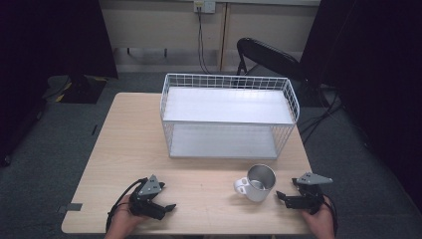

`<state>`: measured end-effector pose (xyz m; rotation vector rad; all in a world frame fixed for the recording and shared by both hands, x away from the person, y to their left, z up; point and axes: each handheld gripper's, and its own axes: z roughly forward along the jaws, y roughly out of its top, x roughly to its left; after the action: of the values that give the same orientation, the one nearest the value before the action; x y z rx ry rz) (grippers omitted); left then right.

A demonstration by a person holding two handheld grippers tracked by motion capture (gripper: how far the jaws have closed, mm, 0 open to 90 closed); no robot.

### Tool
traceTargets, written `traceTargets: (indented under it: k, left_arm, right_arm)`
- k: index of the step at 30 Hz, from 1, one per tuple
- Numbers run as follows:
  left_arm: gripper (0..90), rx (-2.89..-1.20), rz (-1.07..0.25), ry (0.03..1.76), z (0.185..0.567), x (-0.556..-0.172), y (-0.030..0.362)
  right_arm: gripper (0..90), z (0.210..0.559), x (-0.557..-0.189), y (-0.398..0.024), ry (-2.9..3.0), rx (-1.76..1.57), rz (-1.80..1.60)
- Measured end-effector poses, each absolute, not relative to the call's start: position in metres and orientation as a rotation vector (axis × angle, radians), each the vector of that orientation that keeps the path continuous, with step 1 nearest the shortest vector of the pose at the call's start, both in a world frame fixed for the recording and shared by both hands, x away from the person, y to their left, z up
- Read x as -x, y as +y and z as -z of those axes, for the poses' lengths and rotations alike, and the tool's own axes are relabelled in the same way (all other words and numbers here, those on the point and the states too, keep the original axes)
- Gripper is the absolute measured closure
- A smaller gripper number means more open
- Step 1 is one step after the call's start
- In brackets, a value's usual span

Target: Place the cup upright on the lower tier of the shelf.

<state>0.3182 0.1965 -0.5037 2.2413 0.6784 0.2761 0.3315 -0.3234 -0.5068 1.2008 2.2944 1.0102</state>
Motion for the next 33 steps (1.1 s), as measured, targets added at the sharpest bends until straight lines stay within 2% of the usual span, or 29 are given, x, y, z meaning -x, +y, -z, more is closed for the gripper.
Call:
traceTargets:
  k: [8,12,18,33]
  left_arm:
    - [13.6,-2.236,-0.28,0.691,0.504,-0.318,0.195]
    - [13.6,-2.236,-0.282,0.691,0.504,-0.318,0.195]
    - [13.6,-2.235,-0.281,0.693,0.504,-0.318,0.195]
    - [13.7,-2.234,-0.282,0.696,0.504,-0.318,0.195]
  right_arm:
    - [15.6,0.506,-0.331,-0.323,2.311,-1.184,-1.012]
    - [19.7,0.503,-0.331,-0.324,2.352,-1.159,-0.999]
    - [18.4,0.497,-0.324,-0.317,2.399,-1.093,-0.988]
    - [18.6,0.463,-0.315,-0.307,2.422,-1.007,-1.092]
